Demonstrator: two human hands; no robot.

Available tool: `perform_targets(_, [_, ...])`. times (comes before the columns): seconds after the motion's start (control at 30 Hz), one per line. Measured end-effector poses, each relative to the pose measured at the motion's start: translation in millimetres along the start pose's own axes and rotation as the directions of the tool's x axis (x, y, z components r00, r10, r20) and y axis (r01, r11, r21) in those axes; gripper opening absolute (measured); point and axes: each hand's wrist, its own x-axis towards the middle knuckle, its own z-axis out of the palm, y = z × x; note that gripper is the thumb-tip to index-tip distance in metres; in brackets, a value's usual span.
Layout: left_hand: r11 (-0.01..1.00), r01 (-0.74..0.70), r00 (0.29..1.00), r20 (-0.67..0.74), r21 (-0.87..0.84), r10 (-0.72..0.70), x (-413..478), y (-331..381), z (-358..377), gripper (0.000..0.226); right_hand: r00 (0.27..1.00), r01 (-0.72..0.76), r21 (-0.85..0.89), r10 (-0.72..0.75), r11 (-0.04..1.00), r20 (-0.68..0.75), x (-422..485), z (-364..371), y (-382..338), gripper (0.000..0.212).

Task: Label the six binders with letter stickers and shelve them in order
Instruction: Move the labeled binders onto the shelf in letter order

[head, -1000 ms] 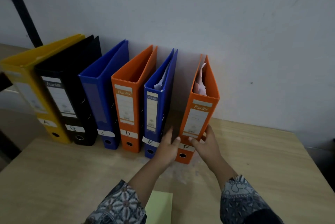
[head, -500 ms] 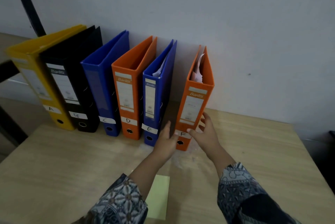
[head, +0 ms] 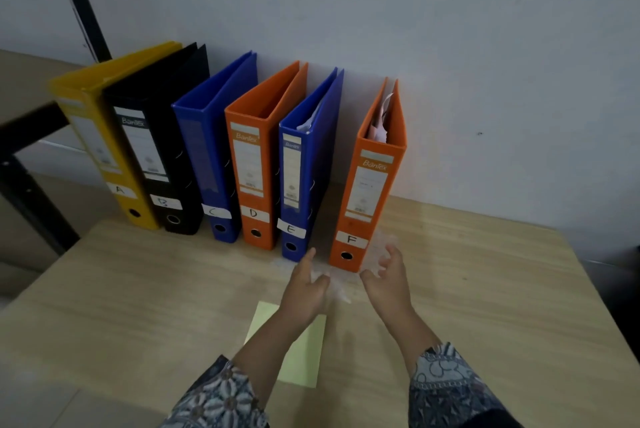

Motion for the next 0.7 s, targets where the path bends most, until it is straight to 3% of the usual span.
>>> perform_targets(0.13, [0.999, 0.038, 0.998, -0.043, 0.032, -0.037, -22.5, -29.2, -15.5, 0.051, 0.996, -0.027, 0.041, 0.031, 0.999, -0.08, -28.9, 18.8, 9.8, 0.068])
perform_targets(0.37, [0.993, 0.115, 0.988, -0.106, 0.022, -0.112, -47.2, -58.1, -59.4, 0.045, 0.999, -0.033, 0.019, 0.032, 0.999, 0.033, -69.2, 58.5, 3.6, 0.055])
perform_targets(0.7, [0.998, 0.052, 0.991, -0.126, 0.021, -0.049, -22.8, -45.2, -170.3, 0.046, 0.993, 0.059, 0.02, -0.06, 0.998, 0.097, -89.7, 153.2, -73.2, 0.027])
